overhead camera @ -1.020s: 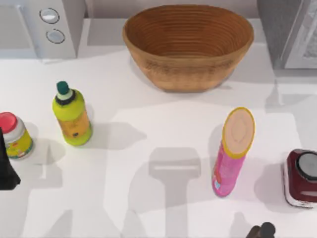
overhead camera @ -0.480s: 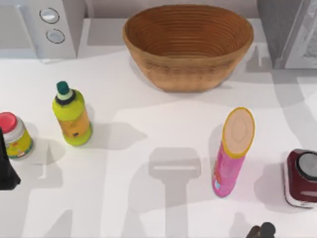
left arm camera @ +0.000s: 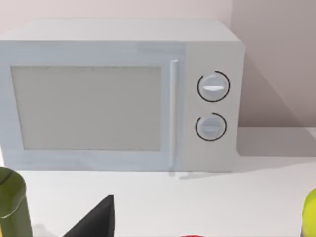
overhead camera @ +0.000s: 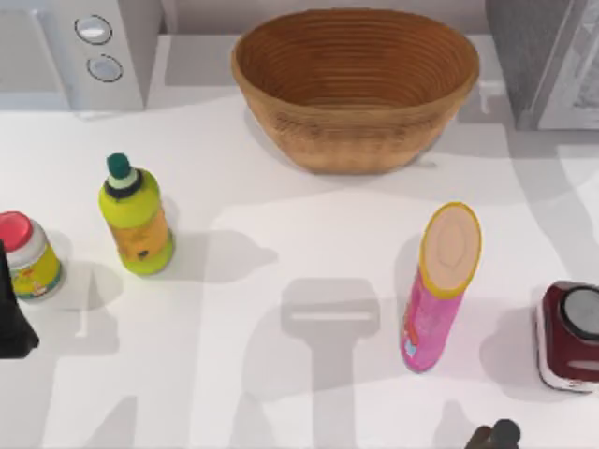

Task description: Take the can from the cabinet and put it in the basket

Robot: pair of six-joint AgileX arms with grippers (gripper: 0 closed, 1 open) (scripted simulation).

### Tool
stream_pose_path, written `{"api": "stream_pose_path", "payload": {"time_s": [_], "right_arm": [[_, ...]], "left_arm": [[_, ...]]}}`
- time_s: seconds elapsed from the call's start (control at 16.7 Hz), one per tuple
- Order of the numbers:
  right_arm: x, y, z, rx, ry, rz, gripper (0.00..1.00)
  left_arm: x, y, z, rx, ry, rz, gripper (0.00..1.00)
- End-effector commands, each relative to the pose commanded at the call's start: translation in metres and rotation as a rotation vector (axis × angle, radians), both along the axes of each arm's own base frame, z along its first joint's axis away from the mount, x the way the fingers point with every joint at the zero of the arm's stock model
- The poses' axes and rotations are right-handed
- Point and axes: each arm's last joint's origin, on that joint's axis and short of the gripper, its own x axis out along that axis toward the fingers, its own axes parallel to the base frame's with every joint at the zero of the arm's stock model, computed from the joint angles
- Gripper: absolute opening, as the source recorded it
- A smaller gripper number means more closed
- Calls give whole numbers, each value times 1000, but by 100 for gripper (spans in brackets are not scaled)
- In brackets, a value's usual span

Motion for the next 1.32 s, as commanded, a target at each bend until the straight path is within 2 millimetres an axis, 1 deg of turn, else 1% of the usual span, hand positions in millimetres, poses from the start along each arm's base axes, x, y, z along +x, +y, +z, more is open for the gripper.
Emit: {"api": "stream_pose_path", "payload": {"time_s": [0.12,0.24,0.6,0.9,0.96,1.08,1.32], "right_arm": [[-1,-1,0,0,-2,-4,100],[2,3,1,1,-7,-4,100],[30,39,-3,1,-9,-17,100],[32,40,-4,0,-6,-19,100],[35,40,-3,1,-8,-18,100],[48,41,-2,1,-9,-17,100],[81,41,-2,1,-9,-17,100]], "left_arm": [[0,0,0,0,0,0,100],[0,0,0,0,0,0,100],[0,0,0,0,0,0,100],[0,0,0,0,0,0,100],[0,0,0,0,0,0,100],[0,0,0,0,0,0,100],[0,0,0,0,0,0,100]]}}
